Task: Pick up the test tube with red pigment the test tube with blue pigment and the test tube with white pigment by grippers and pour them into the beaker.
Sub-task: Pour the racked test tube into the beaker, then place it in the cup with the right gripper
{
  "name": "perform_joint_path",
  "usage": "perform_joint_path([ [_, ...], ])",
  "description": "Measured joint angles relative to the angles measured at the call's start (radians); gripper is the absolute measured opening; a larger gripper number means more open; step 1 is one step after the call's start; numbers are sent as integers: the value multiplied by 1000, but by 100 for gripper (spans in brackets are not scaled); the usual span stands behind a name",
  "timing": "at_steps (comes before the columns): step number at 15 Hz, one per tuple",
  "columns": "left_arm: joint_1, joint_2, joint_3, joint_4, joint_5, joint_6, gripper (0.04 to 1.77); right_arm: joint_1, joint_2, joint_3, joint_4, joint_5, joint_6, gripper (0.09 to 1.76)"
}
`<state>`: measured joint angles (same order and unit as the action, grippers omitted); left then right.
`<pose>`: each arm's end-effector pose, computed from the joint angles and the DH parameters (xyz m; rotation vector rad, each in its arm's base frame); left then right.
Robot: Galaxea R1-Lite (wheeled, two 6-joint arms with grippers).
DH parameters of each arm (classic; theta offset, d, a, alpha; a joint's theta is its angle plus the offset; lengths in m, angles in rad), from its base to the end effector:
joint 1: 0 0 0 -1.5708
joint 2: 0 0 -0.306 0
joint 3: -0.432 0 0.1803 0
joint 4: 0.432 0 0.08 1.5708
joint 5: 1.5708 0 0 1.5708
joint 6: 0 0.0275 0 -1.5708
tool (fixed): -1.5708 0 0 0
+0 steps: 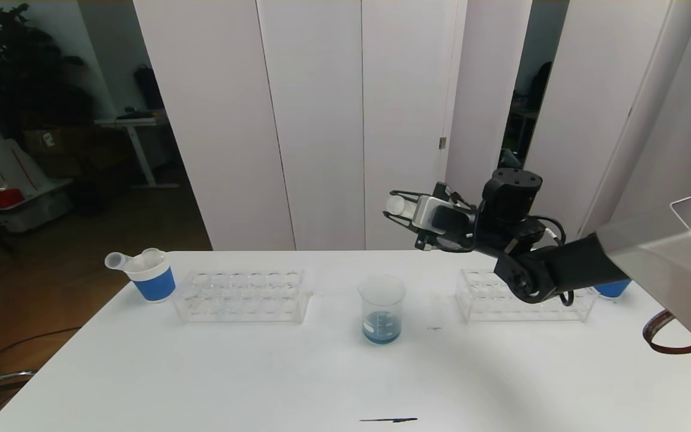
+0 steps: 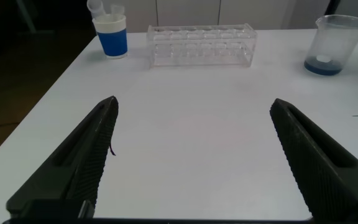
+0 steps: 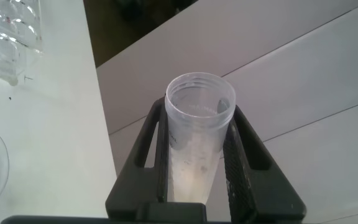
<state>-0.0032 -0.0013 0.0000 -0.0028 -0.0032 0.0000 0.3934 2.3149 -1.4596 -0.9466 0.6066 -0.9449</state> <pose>-0.0349 0.0000 0.0757 0.0000 -0.0041 -0.0064 0.4316 0.1961 0.1604 -0.8719 -0.5586 0.8774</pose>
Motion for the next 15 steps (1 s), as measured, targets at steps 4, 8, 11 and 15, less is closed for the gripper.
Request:
perform_joint_path([
  [4,0,0,0,0,0,0,175,1,26,-15,2,84,-114,59],
  [8,0,0,0,0,0,0,175,-5,40,-16,-9,142,-208,59],
  [11,0,0,0,0,0,0,175,-13,50,-16,-61,192,-259,59],
  [15,0,0,0,0,0,0,175,-19,71,-7,-111,220,-309,59],
])
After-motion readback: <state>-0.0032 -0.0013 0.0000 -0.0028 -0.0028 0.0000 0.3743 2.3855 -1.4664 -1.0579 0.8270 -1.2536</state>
